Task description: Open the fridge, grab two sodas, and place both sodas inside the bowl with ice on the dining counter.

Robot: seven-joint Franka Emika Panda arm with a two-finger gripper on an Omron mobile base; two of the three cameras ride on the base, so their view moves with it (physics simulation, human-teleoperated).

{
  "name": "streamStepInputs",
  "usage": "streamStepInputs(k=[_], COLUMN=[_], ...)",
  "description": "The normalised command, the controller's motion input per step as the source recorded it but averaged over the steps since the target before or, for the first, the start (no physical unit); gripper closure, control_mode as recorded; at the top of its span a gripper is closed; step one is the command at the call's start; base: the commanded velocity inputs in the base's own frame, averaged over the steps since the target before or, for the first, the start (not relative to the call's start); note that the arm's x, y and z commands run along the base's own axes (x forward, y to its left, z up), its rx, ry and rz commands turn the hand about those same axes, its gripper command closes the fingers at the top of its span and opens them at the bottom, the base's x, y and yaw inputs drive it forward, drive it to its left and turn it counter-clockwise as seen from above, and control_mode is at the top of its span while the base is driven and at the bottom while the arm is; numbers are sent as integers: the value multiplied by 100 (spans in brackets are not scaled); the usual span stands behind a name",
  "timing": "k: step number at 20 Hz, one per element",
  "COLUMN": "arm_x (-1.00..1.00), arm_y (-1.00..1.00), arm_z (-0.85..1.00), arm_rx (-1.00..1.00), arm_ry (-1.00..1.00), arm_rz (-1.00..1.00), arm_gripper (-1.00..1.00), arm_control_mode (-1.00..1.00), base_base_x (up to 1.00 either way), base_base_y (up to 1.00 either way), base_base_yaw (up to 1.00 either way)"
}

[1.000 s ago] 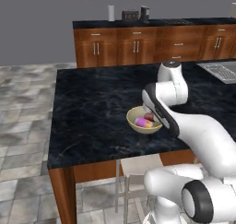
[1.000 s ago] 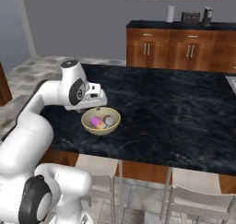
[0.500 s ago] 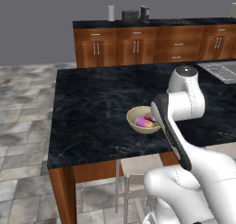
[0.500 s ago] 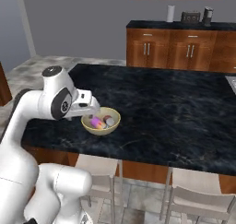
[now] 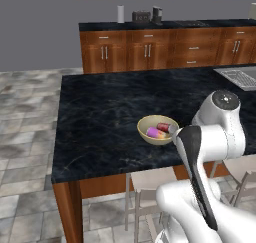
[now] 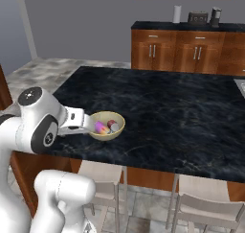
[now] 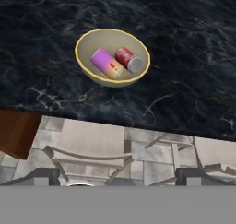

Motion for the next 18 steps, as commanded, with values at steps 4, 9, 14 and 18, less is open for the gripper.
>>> streamStepInputs(k=[4,9,14,18], arm_x=[-18,-26,-34,-48], arm_y=[0,0,0,0], arm_z=[1,0,0,0], arm_rx=[0,0,0,0], arm_ry=[-6,-8,-11,-16], arm_rz=[0,0,0,0], arm_gripper=[-100,-100,-100,-100], arm_control_mode=[-100,-100,-100,-100], base_base_x=[0,0,0,0], base_base_y=[0,0,0,0], base_base_yaw=[0,0,0,0])
